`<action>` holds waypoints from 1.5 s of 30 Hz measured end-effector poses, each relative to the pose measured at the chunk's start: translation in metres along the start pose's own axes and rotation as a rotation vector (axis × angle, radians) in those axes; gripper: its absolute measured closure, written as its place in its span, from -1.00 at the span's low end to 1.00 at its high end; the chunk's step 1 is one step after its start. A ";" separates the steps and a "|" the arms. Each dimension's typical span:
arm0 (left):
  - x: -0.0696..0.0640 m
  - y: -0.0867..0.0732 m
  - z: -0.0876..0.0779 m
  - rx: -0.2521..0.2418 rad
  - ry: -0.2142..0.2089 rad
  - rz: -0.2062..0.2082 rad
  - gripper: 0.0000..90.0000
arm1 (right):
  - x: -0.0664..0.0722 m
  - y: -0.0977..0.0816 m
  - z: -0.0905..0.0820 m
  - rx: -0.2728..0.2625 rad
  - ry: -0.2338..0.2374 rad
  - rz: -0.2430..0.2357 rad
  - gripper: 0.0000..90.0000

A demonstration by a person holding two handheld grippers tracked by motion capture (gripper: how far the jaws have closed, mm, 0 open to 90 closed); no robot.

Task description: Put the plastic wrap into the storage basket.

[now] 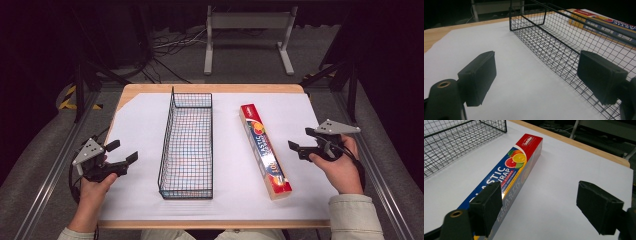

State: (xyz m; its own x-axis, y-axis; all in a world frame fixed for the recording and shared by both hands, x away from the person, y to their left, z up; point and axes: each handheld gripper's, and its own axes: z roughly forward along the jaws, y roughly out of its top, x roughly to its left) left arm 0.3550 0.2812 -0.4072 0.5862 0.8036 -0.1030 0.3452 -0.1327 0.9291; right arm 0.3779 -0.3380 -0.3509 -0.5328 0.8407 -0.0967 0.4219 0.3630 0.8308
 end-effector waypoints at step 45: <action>0.000 0.000 0.002 0.029 0.014 -0.014 -0.68 | 0.054 0.063 0.085 0.396 -0.067 0.266 -0.59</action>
State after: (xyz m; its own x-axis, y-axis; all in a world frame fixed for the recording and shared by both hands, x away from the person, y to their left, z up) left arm 0.3565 0.2802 -0.4084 0.5714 0.8132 -0.1105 0.3740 -0.1382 0.9171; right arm 0.4380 -0.2363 -0.3504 -0.3254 0.9445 0.0451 0.7911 0.2459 0.5601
